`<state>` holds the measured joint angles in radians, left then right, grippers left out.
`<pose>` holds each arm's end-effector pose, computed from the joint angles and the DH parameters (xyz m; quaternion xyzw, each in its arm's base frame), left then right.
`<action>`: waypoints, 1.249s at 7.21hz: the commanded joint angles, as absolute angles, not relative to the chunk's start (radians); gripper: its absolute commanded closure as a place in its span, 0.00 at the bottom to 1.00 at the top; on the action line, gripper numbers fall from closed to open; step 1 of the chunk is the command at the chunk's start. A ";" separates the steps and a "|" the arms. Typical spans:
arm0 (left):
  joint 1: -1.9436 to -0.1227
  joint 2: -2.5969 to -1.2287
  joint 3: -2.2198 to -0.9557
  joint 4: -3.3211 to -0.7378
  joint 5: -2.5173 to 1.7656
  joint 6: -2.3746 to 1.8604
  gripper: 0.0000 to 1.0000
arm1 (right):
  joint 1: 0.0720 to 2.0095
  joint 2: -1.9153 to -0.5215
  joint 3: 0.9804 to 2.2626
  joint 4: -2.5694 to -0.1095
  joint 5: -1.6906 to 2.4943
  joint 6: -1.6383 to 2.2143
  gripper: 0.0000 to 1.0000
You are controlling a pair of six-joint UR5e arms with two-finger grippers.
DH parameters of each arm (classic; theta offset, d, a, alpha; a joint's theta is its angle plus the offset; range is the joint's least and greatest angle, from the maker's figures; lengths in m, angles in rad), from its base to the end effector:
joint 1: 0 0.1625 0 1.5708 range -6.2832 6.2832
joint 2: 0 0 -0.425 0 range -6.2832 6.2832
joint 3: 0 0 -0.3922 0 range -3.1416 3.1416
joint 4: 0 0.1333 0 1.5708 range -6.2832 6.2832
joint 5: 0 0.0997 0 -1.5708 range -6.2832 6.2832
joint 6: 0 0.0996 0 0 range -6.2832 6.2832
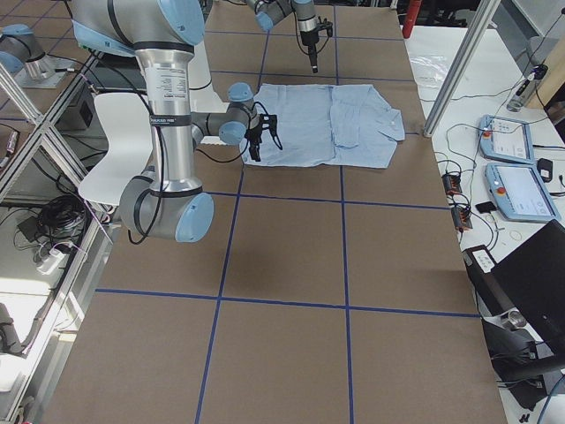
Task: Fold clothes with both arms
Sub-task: 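Move both grippers to the shirt's side edges near the hem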
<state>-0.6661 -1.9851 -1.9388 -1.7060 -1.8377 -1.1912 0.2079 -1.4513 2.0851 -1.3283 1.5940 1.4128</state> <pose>0.3947 -0.4464 0.2543 0.1158 0.4398 -0.0685 0.8879 -0.4691 -0.2328 0.3393 0.0669 -0.4191 0.0177 0.9053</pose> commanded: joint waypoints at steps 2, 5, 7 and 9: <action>-0.666 -1.982 -1.937 -1.710 -1.836 -1.189 0.00 | 0.152 -1.422 2.089 -1.431 1.569 1.436 0.04; -0.663 -1.982 -1.934 -1.715 -1.838 -1.190 0.00 | 0.179 -1.425 2.071 -1.434 1.578 1.428 0.11; -0.663 -1.983 -1.934 -1.715 -1.838 -1.190 0.00 | 0.189 -1.425 2.071 -1.434 1.606 1.428 0.21; -0.663 -1.983 -1.936 -1.715 -1.838 -1.190 0.00 | 0.187 -1.430 2.066 -1.434 1.644 1.428 0.33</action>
<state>-0.6625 -1.9833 -1.9346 -1.7150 -1.8377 -1.1905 0.1877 -1.4270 2.0699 -1.4341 1.6206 1.4282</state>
